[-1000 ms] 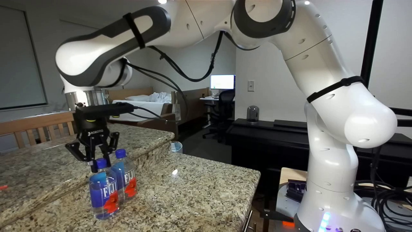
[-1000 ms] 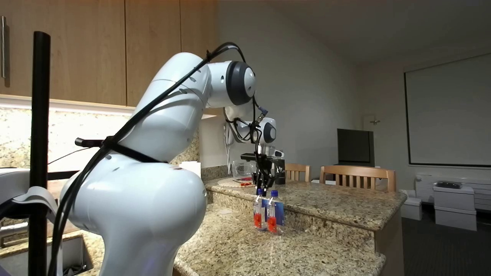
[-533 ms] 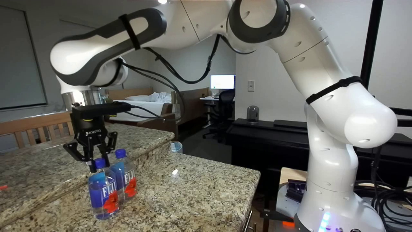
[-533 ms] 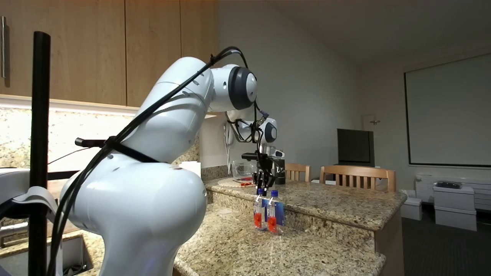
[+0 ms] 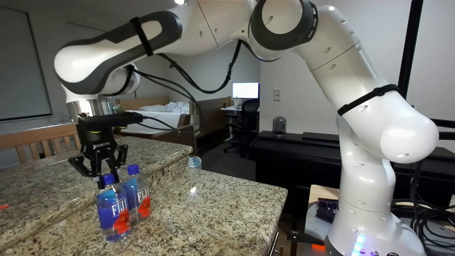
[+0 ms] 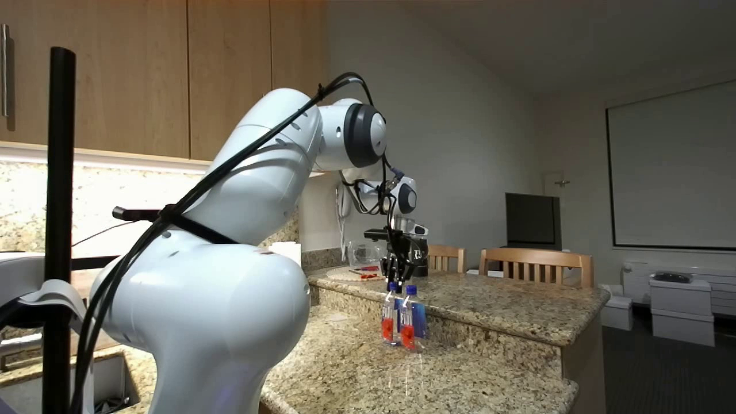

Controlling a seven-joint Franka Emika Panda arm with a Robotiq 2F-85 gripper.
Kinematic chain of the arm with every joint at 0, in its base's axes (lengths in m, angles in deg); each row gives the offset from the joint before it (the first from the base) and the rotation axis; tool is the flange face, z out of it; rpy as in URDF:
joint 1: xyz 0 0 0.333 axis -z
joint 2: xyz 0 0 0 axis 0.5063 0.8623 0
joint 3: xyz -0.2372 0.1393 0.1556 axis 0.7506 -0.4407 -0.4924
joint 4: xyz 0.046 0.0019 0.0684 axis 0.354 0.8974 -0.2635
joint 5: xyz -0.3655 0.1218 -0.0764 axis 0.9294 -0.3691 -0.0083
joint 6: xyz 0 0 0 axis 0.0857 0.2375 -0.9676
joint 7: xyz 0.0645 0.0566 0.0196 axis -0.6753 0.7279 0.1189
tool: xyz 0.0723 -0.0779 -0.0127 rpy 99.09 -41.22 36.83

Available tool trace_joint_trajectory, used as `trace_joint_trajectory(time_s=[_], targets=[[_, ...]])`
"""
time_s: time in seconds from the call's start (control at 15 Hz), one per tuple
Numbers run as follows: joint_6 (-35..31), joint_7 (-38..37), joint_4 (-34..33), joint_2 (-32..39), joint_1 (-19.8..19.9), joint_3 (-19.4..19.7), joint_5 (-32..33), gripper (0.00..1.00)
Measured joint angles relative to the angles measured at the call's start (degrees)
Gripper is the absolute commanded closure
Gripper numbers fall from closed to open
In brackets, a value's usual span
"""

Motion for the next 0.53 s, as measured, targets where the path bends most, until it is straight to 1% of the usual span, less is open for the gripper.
trace_joint_trajectory(time_s=[0.53], targets=[[0.42, 0.00, -0.68, 0.38, -0.09, 0.19, 0.14, 0.84]])
